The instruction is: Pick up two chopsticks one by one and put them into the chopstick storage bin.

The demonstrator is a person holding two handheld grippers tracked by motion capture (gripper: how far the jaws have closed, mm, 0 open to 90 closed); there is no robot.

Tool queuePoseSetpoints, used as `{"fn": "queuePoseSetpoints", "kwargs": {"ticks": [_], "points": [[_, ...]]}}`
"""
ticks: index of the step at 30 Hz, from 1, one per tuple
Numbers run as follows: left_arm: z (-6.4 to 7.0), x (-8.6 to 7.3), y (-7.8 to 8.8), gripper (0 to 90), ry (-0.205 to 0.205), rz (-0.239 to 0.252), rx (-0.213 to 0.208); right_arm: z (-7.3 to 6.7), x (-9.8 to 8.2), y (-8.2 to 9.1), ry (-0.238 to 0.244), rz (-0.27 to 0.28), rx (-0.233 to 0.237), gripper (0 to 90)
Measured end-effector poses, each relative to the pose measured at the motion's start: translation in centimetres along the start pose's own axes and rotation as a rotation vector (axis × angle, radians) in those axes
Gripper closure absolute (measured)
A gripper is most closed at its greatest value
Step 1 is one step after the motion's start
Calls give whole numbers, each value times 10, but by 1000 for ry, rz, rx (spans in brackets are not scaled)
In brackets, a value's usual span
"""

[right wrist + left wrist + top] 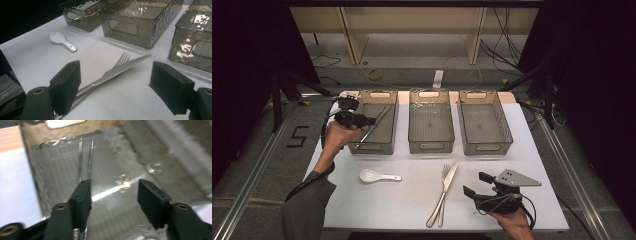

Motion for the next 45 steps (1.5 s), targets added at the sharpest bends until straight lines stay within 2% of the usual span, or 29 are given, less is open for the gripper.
{"fn": "queuePoseSetpoints", "kwargs": {"ticks": [6,8,9,11,15,21,24,27,30,37,45], "points": [[29,-17,20,288,-78,-16,-95,0,0,0,3,-1,0,255],[41,-25,24,261,-105,-13,-139,0,0,0,2,-1,0,254],[45,-29,25,260,-129,-38,-139,0,0,0,2,-2,-1,254],[54,-36,27,248,-189,-52,-125,-1,1,0,6,2,1,254],[69,-45,31,223,-240,-84,-136,-2,1,0,7,2,1,254],[78,-53,33,209,-253,-90,-152,-1,0,1,6,1,-2,254],[82,-58,33,200,-278,-105,-158,-1,1,1,9,3,-2,255],[84,-61,32,197,-290,-112,-154,-1,1,1,12,3,-2,254],[83,-68,30,197,-306,-143,-137,-1,1,1,10,3,-2,254],[85,-79,25,189,-318,-179,-139,-1,0,1,8,3,1,254],[93,-91,21,179,-364,-217,-136,0,0,2,9,8,4,254]]}}
Point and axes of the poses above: each handheld gripper's, and its own axes: y roughly backward along the jaws, x roughly out of its top, z roughly to its right, the point moved 9 cm from there along -y, roughly forward along the jaws, and after that the axes turned 3 degrees about y, right-handed, at the moved point
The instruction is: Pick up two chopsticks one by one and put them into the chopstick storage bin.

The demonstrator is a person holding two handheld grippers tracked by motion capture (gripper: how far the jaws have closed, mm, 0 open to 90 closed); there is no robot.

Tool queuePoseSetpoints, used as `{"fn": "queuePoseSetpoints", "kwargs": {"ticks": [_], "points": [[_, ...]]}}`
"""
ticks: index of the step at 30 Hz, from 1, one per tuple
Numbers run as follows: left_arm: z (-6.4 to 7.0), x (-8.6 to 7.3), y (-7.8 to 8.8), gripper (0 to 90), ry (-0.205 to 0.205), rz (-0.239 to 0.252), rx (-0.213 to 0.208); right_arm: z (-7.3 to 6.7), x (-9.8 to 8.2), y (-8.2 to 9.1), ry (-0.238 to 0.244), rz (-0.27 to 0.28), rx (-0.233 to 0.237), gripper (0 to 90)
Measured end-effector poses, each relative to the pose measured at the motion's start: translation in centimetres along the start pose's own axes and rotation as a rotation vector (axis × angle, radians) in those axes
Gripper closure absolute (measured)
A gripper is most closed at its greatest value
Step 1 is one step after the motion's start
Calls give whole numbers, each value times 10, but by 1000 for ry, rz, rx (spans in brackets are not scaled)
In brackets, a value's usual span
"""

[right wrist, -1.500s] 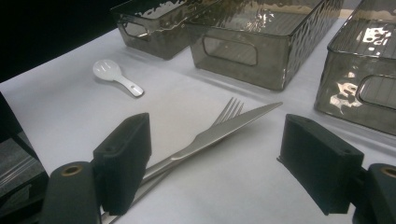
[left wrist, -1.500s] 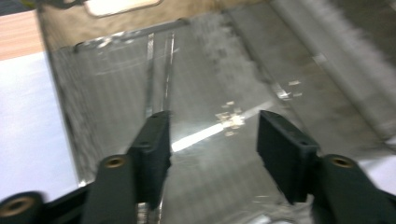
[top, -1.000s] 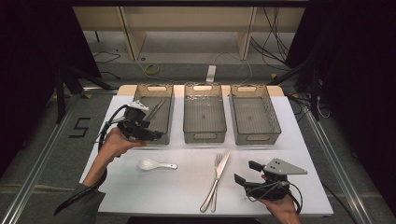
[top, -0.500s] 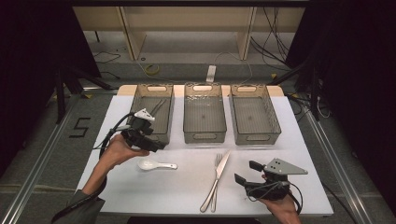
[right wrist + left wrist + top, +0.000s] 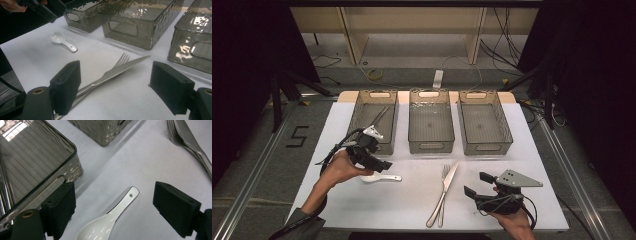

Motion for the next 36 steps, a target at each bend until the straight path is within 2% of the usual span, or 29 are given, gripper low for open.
{"fn": "queuePoseSetpoints", "kwargs": {"ticks": [10,16,36], "points": [[8,-9,-11,180,-68,-78,11,0,0,0,-1,0,0,254],[9,-13,-17,180,-67,-96,13,-1,0,-1,2,-3,0,254],[12,-21,-34,185,-108,-167,32,0,-1,-1,3,-6,-2,254]]}}
Point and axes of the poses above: each handheld gripper's, and its own axes: y roughly backward along the jaws, x roughly out of its top, z roughly to its right, the point moved 9 cm from there along -y, roughly forward along the jaws, and after that the axes turned 3 degrees about y, right-handed, at the moved point
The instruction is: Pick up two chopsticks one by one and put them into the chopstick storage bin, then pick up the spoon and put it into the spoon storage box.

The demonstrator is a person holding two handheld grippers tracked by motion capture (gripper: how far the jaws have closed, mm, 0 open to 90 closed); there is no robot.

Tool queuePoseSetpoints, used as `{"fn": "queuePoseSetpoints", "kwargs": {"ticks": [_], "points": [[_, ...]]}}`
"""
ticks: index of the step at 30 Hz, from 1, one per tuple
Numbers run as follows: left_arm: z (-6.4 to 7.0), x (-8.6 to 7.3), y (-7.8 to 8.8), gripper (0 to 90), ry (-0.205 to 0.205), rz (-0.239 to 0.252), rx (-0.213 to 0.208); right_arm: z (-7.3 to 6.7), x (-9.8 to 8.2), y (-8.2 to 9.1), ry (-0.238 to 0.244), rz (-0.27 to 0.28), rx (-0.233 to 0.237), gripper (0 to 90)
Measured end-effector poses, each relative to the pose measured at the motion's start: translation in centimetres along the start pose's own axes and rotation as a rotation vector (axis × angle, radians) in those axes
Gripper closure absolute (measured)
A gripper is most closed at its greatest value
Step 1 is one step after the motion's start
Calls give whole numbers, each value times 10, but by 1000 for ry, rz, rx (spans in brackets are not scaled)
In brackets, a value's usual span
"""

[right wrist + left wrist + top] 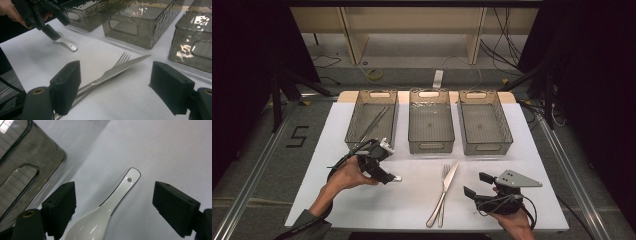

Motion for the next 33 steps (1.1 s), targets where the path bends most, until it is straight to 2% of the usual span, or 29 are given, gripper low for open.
{"fn": "queuePoseSetpoints", "kwargs": {"ticks": [6,14,20,26,33], "points": [[-3,-1,-7,182,-12,-18,22,-1,0,1,3,0,0,254],[-1,-1,-12,220,-33,-37,18,1,-1,1,-4,-2,-3,254],[0,-2,-18,284,-49,-53,20,0,-2,2,2,-2,-8,254],[2,-5,-24,358,-83,-90,13,-1,-2,2,4,-6,-8,254],[-1,-10,-27,451,-79,-118,3,-3,-2,2,12,-10,-8,254]]}}
Point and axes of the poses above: each handheld gripper's, and its own axes: y roughly backward along the jaws, x roughly out of its top, z roughly to its right, the point moved 9 cm from there along -y, roughly forward along the jaws, and after that the axes turned 3 degrees about y, right-handed, at the moved point
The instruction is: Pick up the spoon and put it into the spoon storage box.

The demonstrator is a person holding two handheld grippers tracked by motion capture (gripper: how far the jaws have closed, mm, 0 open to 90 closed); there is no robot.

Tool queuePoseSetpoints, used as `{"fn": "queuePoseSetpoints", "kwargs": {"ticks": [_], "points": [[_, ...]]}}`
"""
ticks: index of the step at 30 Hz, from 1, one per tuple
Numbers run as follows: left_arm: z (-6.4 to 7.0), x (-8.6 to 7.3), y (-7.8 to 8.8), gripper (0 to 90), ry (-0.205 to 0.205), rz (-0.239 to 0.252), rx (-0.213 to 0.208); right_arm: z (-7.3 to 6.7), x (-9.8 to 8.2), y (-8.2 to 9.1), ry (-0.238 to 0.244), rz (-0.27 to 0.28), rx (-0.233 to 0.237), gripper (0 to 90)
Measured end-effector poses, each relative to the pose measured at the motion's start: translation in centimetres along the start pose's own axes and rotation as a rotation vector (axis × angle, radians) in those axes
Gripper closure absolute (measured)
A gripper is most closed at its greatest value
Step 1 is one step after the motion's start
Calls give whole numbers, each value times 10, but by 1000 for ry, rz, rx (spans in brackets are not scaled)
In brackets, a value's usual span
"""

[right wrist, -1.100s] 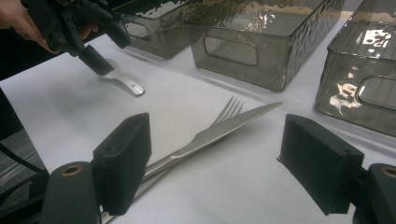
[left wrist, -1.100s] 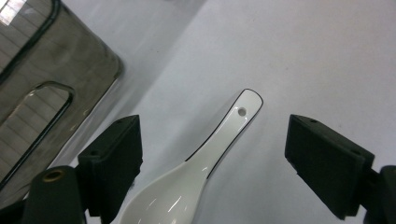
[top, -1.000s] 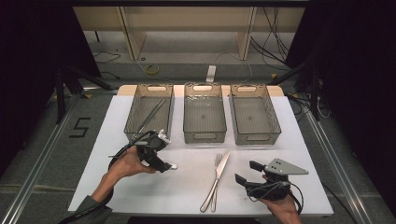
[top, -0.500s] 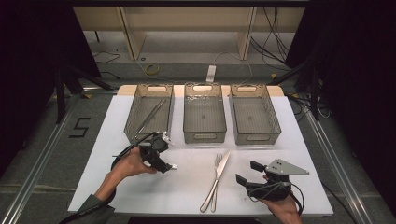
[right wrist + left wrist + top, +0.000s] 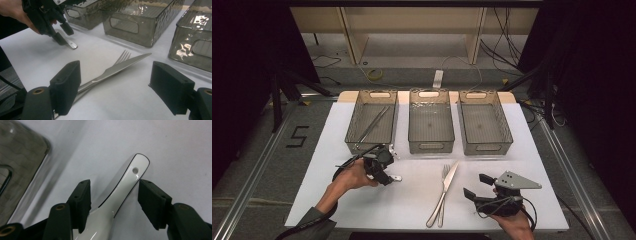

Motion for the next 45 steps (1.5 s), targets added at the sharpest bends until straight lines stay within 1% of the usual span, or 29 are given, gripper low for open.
{"fn": "queuePoseSetpoints", "kwargs": {"ticks": [2,3,4,6,8,9,11,15,17,20,22,24,25,26,27,33,37,38,39,40,44,45], "points": [[1,0,0,476,-12,-2,-13,0,0,0,0,-1,0,254],[2,0,-1,486,-10,-7,-20,0,0,0,1,-2,1,254],[2,-2,-1,504,-16,-21,-19,0,0,0,2,-2,1,254],[2,-5,-5,524,-23,-44,-4,0,0,0,3,0,-1,254],[1,-5,-4,536,-24,-42,-17,0,0,1,2,1,-1,254],[1,-5,-4,553,-29,-40,-11,0,0,1,3,2,-1,254],[2,-5,-5,578,-36,-43,-12,0,0,0,2,0,-1,254],[3,-5,-5,621,-28,-40,-37,0,0,0,2,-3,1,255],[4,-6,-5,660,-22,-41,-49,0,0,0,3,-2,0,255],[4,-6,-4,706,-23,-48,-56,0,0,0,2,-3,-1,255],[4,-6,-4,732,-2,-38,-62,0,0,0,2,-3,-1,255],[2,-7,-4,739,-7,-44,-69,0,0,0,-1,-3,-2,255],[3,-6,-4,741,9,-34,-72,0,0,0,-1,-3,-3,255],[2,-6,-4,742,5,-37,-73,0,0,0,-1,-3,-3,255],[3,-6,-4,743,15,-32,-73,0,0,0,-2,-3,-3,255],[1,-7,-3,746,27,-37,-81,1,0,0,-5,-1,-4,256],[1,-6,0,747,44,-14,-88,1,0,0,-6,0,-2,256],[0,-6,2,748,37,-16,-94,1,0,0,-6,1,-1,256],[-1,-5,3,747,44,-6,-96,1,0,0,-7,1,-1,256],[-2,-4,5,748,53,10,-97,1,0,0,-7,1,-1,256],[-5,-1,14,748,78,75,-127,1,0,0,-7,3,-2,256],[-6,0,16,748,85,92,-127,1,0,0,-6,2,-1,256]]}}
Point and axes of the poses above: each handheld gripper's, and its own axes: y roughly backward along the jaws, x roughly out of its top, z roughly to its right, the point moved 9 cm from there along -y, roughly forward along the jaws, and after that the axes turned 3 degrees about y, right-handed, at the moved point
